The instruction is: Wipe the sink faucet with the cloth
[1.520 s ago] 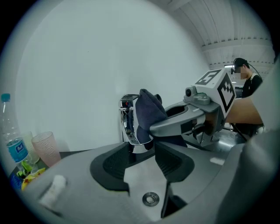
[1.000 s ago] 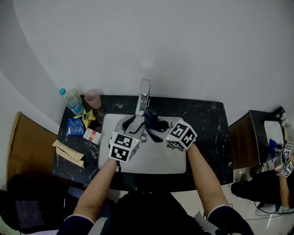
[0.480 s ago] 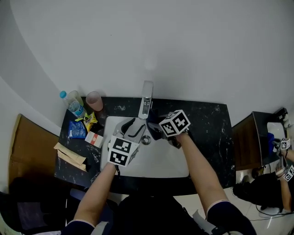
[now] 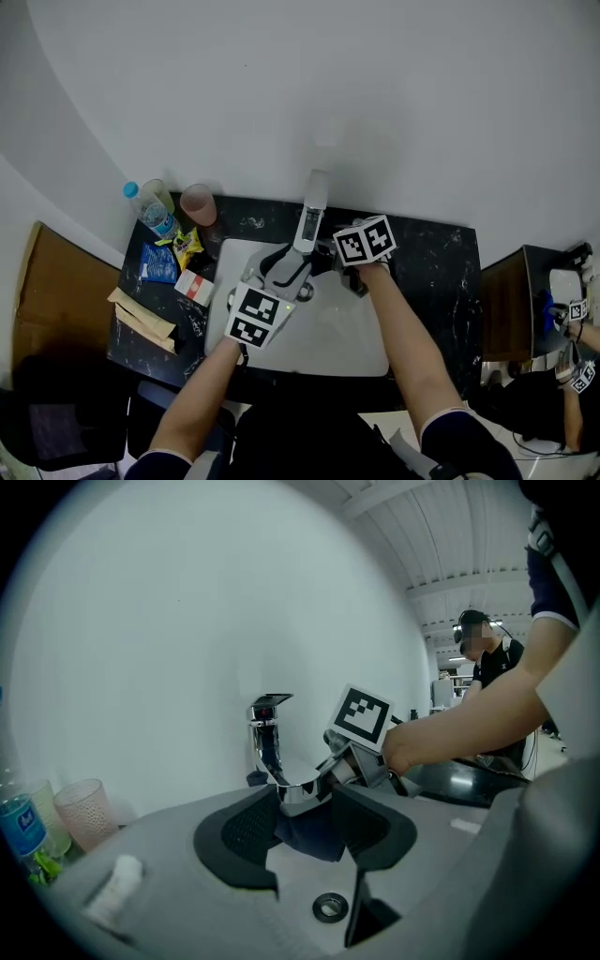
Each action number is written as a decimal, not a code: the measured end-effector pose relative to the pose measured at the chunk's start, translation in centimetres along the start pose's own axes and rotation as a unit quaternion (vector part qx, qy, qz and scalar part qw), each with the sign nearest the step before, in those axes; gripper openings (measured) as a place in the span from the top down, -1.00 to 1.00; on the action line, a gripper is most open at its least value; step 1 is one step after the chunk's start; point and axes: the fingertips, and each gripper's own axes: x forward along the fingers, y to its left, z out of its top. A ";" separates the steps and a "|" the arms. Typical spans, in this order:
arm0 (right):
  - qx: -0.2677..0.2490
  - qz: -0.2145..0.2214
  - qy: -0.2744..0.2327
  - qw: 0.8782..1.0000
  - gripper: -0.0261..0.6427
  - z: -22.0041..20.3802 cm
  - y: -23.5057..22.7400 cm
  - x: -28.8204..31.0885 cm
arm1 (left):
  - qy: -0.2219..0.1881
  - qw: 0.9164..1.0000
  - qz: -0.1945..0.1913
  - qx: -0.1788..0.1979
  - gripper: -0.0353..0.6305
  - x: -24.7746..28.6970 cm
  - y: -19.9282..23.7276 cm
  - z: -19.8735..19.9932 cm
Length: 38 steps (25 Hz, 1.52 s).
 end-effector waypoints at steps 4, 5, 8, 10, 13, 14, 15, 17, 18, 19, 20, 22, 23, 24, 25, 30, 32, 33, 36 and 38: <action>-0.061 -0.002 -0.040 0.997 0.72 0.3 0.8 -0.4 | -0.004 1.000 -0.002 -0.002 0.33 0.3 0.1 0.0; -0.079 -0.006 -0.050 0.996 0.72 0.4 0.9 -0.7 | -0.004 1.000 -0.001 -0.003 0.33 0.3 0.1 0.0; -0.131 -0.019 -0.072 0.989 0.72 0.9 1.6 -1.4 | -0.005 1.000 -0.001 -0.005 0.33 0.4 0.2 0.0; -0.167 -0.025 -0.081 0.982 0.72 1.2 2.3 -1.9 | -0.004 1.000 -0.001 -0.006 0.33 0.3 0.1 0.0; -0.209 -0.036 -0.083 0.974 0.72 1.2 3.0 -2.5 | -0.004 1.000 -0.003 -0.005 0.33 0.3 -0.1 0.0; -0.220 -0.038 -0.081 0.971 0.72 1.0 3.2 -2.6 | -0.004 1.000 -0.004 -0.005 0.33 0.3 -0.2 0.0; -0.230 -0.039 -0.080 0.969 0.72 0.8 3.4 -2.6 | -0.004 1.000 -0.005 -0.006 0.33 0.3 -0.3 0.0; -0.248 -0.036 -0.080 0.965 0.72 0.2 4.1 -2.7 | -0.003 1.000 -0.007 -0.007 0.33 0.3 -0.3 0.1; -0.256 -0.034 -0.081 0.963 0.72 0.0 4.4 -2.7 | -0.004 1.000 -0.008 -0.007 0.33 0.3 -0.4 0.1; -0.263 -0.033 -0.081 0.961 0.72 -0.3 4.7 -2.8 | -0.005 1.000 -0.009 -0.008 0.33 0.2 -0.5 0.1; -0.269 -0.032 -0.082 0.959 0.72 -0.5 5.0 -2.8 | -0.006 1.000 -0.009 -0.009 0.33 0.2 -0.6 0.2; -0.276 -0.030 -0.083 0.957 0.72 -1.0 5.6 -2.8 | -0.008 1.000 -0.010 -0.011 0.33 0.0 -0.7 0.3; -0.277 -0.028 -0.083 0.957 0.72 -1.3 5.9 -2.8 | -0.008 1.000 -0.010 -0.012 0.33 0.0 -0.8 0.3; -0.278 -0.026 -0.084 0.957 0.72 -1.5 6.2 -2.8 | -0.008 1.000 -0.011 -0.013 0.33 -0.1 -0.8 0.3; -0.277 -0.025 -0.085 0.957 0.72 -1.7 6.4 -2.8 | -0.009 1.000 -0.012 -0.013 0.33 -0.2 -0.9 0.3; -0.278 -0.018 -0.088 0.957 0.72 -2.7 7.6 -3.0 | -0.010 1.000 -0.017 -0.011 0.33 -0.9 -1.4 0.2; -0.279 -0.018 -0.088 0.956 0.72 -3.0 7.9 -3.2 | -0.010 1.000 -0.018 -0.012 0.33 -1.3 -1.5 0.0; -0.281 -0.017 -0.088 0.956 0.72 -3.2 8.1 -3.3 | -0.011 1.000 -0.018 -0.013 0.33 -1.6 -1.6 0.0; -0.295 -0.012 -0.081 0.952 0.72 -4.0 9.1 -3.7 | -0.016 0.999 -0.013 -0.031 0.33 -2.4 -1.3 -0.4; -0.304 -0.007 -0.077 0.950 0.72 -4.6 9.8 -4.0 | -0.017 0.999 -0.005 -0.045 0.33 -3.0 -0.8 -0.9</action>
